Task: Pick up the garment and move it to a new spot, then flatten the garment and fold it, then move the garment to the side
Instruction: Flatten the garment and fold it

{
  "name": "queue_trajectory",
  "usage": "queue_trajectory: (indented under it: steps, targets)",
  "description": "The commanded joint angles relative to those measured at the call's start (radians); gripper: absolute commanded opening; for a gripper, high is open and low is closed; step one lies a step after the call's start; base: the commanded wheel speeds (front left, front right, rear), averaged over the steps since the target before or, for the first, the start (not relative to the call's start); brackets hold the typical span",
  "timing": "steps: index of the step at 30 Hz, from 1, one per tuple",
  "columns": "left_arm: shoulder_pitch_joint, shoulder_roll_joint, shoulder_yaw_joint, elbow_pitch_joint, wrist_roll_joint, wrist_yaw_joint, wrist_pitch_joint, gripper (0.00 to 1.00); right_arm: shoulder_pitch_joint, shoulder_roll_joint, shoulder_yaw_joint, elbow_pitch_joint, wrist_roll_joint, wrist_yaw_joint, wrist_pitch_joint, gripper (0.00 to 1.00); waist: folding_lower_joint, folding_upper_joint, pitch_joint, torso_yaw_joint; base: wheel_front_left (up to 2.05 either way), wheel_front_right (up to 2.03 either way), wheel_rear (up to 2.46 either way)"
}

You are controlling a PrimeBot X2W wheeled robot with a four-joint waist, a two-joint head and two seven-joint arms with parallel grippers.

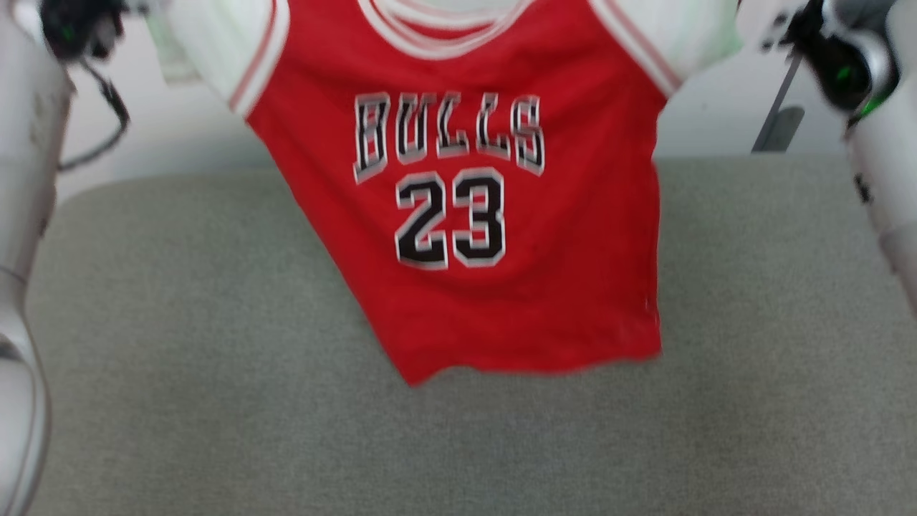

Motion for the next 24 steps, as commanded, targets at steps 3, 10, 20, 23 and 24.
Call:
queue_trajectory:
  steps: [3, 10, 20, 23, 24]
  targets:
    - [-0.056, -0.013, -0.002, 0.010, 0.014, 0.013, -0.032, 0.00, -0.066, 0.006, 0.020, 0.035, -0.035, -0.001, -0.075, 0.00, 0.0000, 0.0000, 0.124, -0.016, 0.00, 0.00, 0.00]
    - [-0.180, -0.035, -0.006, 0.009, 0.047, 0.034, -0.140, 0.00, -0.200, 0.009, 0.045, 0.107, -0.116, -0.001, -0.289, 0.00, 0.0000, 0.0000, 0.261, -0.019, 0.00, 0.00, 0.00]
    - [-0.348, -0.073, 0.022, -0.018, 0.073, 0.028, -0.502, 0.00, -0.287, -0.029, -0.061, -0.120, -0.453, -0.001, -0.406, 0.00, 0.0000, 0.0000, 0.415, 0.014, 0.00, 0.00, 0.00]
    - [-0.323, -0.082, 0.010, -0.005, 0.073, 0.010, -0.552, 0.00, -0.217, -0.015, -0.080, -0.206, -0.533, -0.001, -0.406, 0.00, 0.0000, 0.0000, 0.437, 0.026, 0.00, 0.00, 0.00]
    - [-0.317, -0.084, 0.010, -0.001, 0.066, 0.006, -0.559, 0.00, -0.208, -0.018, -0.077, -0.216, -0.553, -0.001, -0.406, 0.00, 0.0000, 0.0000, 0.440, 0.029, 0.00, 0.00, 0.00]
